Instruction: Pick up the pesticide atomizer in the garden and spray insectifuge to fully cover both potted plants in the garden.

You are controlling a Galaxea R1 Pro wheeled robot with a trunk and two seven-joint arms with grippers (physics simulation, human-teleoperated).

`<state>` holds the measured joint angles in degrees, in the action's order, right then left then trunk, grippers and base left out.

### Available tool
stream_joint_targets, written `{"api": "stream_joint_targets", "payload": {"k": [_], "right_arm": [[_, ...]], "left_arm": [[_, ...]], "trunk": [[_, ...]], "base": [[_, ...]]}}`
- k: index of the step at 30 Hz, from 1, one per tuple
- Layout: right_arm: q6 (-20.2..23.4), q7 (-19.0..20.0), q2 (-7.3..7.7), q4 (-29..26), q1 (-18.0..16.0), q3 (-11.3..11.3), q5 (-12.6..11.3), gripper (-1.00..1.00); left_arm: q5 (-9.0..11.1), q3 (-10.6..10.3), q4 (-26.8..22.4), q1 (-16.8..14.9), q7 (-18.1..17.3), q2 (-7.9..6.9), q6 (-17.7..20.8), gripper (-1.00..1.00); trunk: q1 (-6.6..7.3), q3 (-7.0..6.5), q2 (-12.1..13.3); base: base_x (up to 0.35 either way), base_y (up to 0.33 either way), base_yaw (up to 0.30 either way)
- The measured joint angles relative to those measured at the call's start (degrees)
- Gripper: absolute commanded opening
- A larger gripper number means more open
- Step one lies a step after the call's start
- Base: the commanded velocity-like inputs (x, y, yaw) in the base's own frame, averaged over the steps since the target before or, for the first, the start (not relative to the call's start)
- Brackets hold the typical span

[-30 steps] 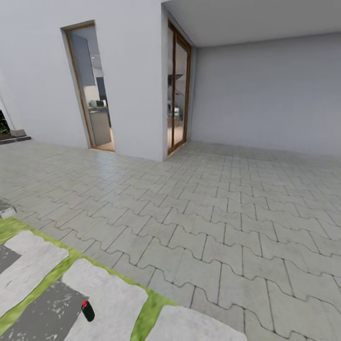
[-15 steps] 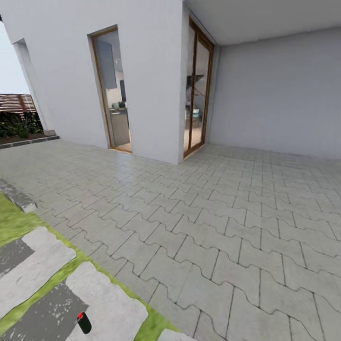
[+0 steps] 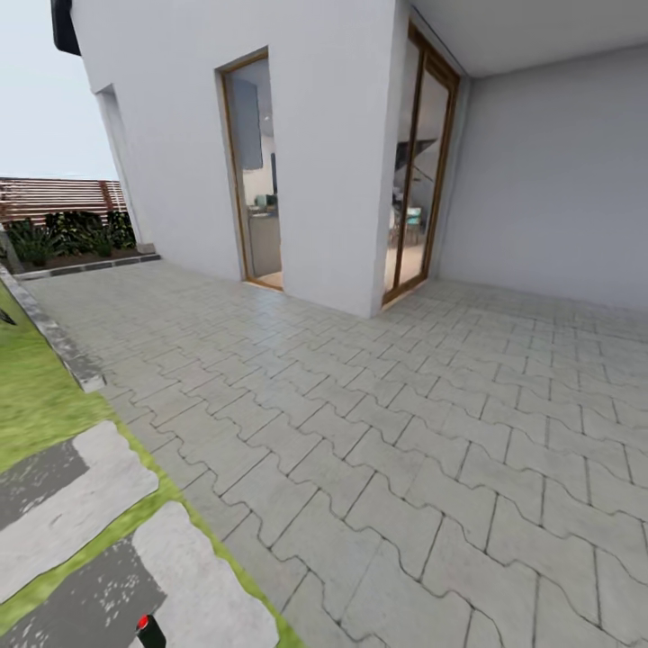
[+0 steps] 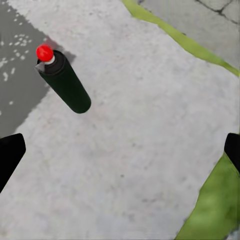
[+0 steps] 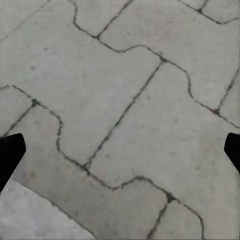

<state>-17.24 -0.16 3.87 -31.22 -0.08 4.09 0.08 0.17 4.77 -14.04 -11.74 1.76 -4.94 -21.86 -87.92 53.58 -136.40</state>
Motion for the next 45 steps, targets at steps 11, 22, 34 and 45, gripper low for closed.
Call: {"api": "stream_joint_targets", "payload": {"k": [11,22,34,45], "right_arm": [[0.0,0.0,0.00,0.0,0.0,0.0,0.0,1.00],[0.0,0.0,0.00,0.0,0.0,0.0,0.0,1.00],[0.0,0.0,0.00,0.0,0.0,0.0,0.0,1.00],[0.0,0.0,0.00,0.0,0.0,0.0,0.0,1.00]], "left_arm": [[0.0,0.0,0.0,0.0,0.0,0.00,0.0,1.00],[0.0,0.0,0.0,0.0,0.0,0.00,0.0,1.00],[0.0,0.0,0.0,0.0,0.0,0.00,0.0,1.00],[0.0,0.0,0.0,0.0,0.0,0.00,0.0,1.00]], "trunk": [[0.00,0.00,0.0],[0.00,0.00,0.0],[0.00,0.00,0.0],[0.00,0.00,0.0]], "base": [[0.286,-0.206,0.277],[0.286,-0.206,0.276],[0.286,-0.207,0.277],[0.285,-0.207,0.277]]}}
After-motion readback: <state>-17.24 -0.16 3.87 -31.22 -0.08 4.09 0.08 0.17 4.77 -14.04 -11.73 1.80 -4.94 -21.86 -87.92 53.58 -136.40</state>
